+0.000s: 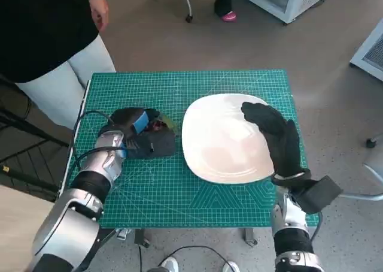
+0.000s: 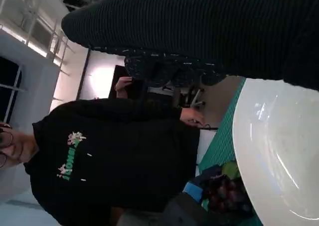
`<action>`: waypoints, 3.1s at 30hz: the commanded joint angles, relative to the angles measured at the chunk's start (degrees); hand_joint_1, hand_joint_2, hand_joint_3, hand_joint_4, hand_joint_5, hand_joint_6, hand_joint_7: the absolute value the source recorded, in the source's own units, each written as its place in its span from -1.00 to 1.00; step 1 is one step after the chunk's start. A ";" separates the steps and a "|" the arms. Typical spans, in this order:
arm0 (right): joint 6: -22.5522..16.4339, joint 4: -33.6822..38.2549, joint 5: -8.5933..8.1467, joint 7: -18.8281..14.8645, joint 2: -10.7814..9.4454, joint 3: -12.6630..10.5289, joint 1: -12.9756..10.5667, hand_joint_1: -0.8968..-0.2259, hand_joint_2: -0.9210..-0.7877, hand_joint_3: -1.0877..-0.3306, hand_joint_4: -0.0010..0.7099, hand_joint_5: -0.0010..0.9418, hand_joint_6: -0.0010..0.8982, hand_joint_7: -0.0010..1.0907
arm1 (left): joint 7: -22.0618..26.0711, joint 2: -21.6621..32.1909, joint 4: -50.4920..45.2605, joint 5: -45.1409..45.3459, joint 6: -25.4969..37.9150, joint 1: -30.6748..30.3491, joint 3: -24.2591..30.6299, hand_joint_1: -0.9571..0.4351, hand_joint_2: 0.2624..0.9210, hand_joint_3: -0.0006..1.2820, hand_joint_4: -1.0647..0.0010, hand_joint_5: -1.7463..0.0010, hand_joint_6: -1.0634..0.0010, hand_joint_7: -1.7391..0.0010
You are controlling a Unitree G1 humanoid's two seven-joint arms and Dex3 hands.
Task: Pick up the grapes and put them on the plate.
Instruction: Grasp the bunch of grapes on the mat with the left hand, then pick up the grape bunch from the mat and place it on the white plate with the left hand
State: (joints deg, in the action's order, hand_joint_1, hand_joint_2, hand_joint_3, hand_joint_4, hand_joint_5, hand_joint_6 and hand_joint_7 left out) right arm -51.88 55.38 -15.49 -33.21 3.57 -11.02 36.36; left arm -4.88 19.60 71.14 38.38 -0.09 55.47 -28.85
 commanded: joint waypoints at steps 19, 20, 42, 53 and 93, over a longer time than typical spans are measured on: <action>0.22 -0.05 -0.13 -0.82 -0.11 -0.01 -1.34 0.43 -1.00 0.37 0.36 -0.98 -0.37 -0.04 | -0.25 0.22 1.06 0.02 0.13 -1.20 -0.89 0.37 1.00 -0.85 -0.05 -0.48 -0.29 -0.27; 0.18 -0.08 -0.15 -0.84 -0.11 -0.01 -1.39 0.43 -1.00 0.36 0.35 -0.99 -0.37 -0.04 | -0.27 0.22 1.04 -0.01 0.15 -1.25 -0.87 0.37 1.00 -0.85 -0.05 -0.49 -0.29 -0.26; 0.28 -0.85 -0.27 -0.76 -0.14 -0.02 -2.24 0.42 -1.00 0.36 0.36 -0.99 -0.36 -0.05 | 0.43 0.23 0.50 -0.50 1.18 -1.43 -0.56 0.37 1.00 -0.84 -0.06 -0.49 -0.26 -0.28; 0.58 -1.04 -0.59 -0.83 -0.26 -0.18 -2.38 0.41 -1.00 0.36 0.37 -0.98 -0.35 -0.05 | 1.77 1.07 -1.94 -1.35 1.57 -1.55 0.49 0.38 1.00 -0.83 -0.09 -0.51 -0.22 -0.27; 0.22 0.99 -1.16 -1.49 -0.40 -0.68 -0.48 0.42 -1.00 0.31 0.37 -0.99 -0.35 -0.04 | 11.42 10.96 -53.92 4.31 14.73 -16.57 7.30 0.37 1.00 -0.84 -0.22 -0.38 -0.10 -0.38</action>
State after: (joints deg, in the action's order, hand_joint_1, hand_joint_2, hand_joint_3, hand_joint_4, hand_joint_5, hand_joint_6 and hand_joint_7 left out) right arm -52.02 55.38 -16.14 -34.21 3.36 -11.35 35.93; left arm 6.16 29.77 18.72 41.56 14.13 39.38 -22.15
